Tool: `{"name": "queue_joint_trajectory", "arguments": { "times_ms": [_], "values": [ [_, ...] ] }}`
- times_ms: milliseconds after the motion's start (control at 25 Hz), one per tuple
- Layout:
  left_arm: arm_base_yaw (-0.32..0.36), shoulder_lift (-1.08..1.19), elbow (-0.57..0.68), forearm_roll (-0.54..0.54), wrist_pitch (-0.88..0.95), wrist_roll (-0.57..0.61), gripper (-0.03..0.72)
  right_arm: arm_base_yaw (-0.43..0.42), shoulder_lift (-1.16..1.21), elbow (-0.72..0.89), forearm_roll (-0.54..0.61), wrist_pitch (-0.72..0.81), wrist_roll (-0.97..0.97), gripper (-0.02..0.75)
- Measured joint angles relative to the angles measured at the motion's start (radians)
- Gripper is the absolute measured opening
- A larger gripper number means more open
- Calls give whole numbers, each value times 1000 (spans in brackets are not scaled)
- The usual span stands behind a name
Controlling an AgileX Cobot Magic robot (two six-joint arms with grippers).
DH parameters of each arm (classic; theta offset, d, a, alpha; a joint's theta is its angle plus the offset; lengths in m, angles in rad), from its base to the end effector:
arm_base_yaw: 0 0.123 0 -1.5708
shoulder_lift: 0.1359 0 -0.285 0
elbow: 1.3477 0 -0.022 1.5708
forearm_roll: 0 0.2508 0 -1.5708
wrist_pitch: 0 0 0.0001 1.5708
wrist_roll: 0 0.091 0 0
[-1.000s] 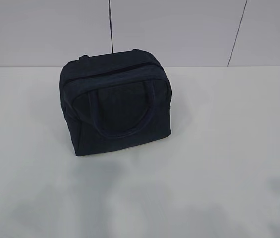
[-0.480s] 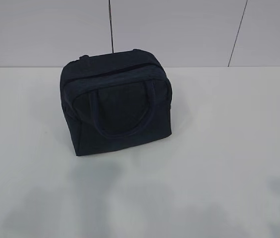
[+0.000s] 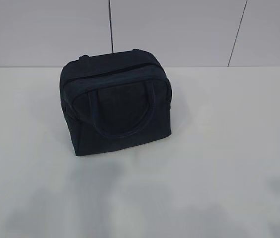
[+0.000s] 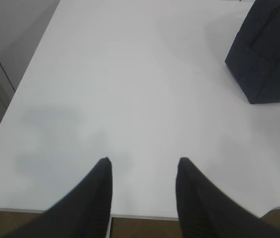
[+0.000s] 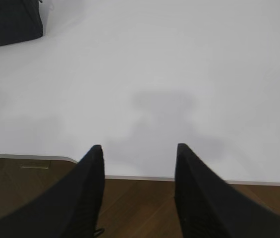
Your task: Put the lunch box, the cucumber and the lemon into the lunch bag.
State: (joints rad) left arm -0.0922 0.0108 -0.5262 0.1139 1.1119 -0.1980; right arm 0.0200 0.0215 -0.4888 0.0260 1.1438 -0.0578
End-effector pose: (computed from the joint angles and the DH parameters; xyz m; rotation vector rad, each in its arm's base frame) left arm -0.0078 0.0100 0.2809 -0.1195 2.0714 -0.0407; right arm -0.0043 0.0021 0.2678 -0.0860 2.1581 0.0099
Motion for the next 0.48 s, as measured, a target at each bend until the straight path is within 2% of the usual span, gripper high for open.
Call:
{"name": "queue_joint_trajectory", "arguments": {
  "times_ms": [480],
  "values": [
    [0, 0, 0, 0, 0, 0, 308, 0, 0, 0, 0, 0, 0, 351]
  ]
}}
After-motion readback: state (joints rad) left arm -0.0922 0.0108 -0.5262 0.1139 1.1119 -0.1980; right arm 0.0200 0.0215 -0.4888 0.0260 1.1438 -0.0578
